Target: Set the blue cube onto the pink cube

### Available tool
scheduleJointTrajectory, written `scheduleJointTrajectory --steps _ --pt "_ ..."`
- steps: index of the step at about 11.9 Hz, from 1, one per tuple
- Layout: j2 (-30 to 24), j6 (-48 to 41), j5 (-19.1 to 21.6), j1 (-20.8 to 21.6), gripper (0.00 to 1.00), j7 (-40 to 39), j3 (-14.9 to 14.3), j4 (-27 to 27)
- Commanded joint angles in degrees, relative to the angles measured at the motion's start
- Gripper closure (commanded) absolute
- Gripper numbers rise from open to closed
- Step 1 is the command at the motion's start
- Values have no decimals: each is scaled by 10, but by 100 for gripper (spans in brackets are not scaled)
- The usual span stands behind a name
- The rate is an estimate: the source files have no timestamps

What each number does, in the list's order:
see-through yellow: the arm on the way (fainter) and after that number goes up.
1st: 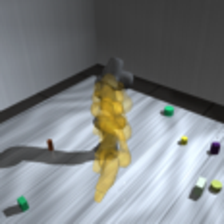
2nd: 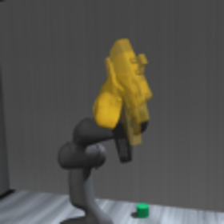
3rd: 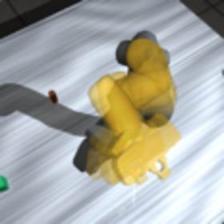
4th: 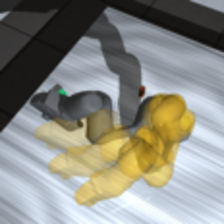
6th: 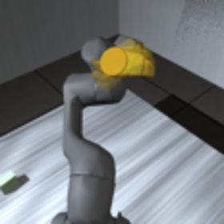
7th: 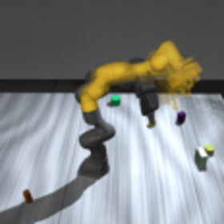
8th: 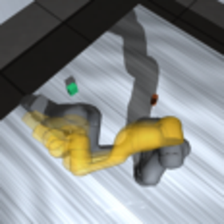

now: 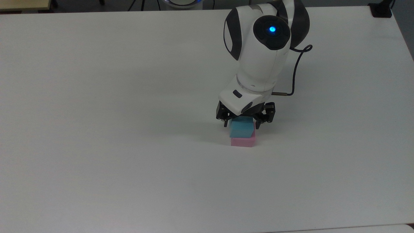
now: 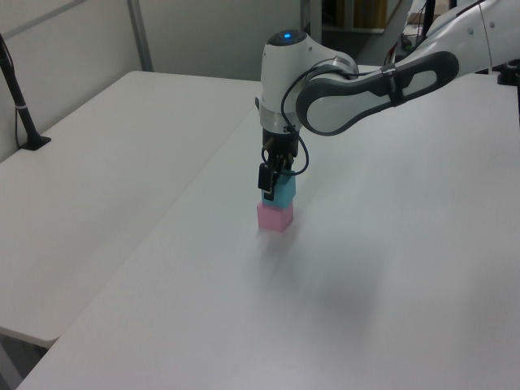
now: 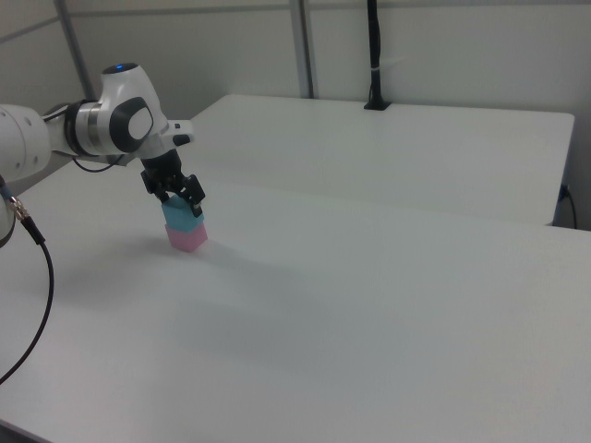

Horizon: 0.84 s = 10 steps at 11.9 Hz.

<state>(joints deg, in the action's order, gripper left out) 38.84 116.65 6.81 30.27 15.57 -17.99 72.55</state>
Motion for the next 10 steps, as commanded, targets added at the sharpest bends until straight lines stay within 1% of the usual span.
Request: scheduleJointTrajectory --steps 1,2,3,4,5,6,7,8,10 --pt "-64 -9 1 -53 0 6 48 18" --pt "-112 -23 -27 -64 0 5 62 48" --pt "-167 -43 -51 -88 0 3 82 98" --pt "-227 -58 -66 -152 0 -15 134 141" --pt "-275 -91 -76 -212 0 -41 173 166" --pt "-300 -148 -77 -246 0 -59 182 167" --pt "-319 -189 -80 -270 0 -74 182 168" --pt "-335 -210 -80 -305 0 -96 182 172" --pt "-362 -225 -80 -337 0 -128 183 188"
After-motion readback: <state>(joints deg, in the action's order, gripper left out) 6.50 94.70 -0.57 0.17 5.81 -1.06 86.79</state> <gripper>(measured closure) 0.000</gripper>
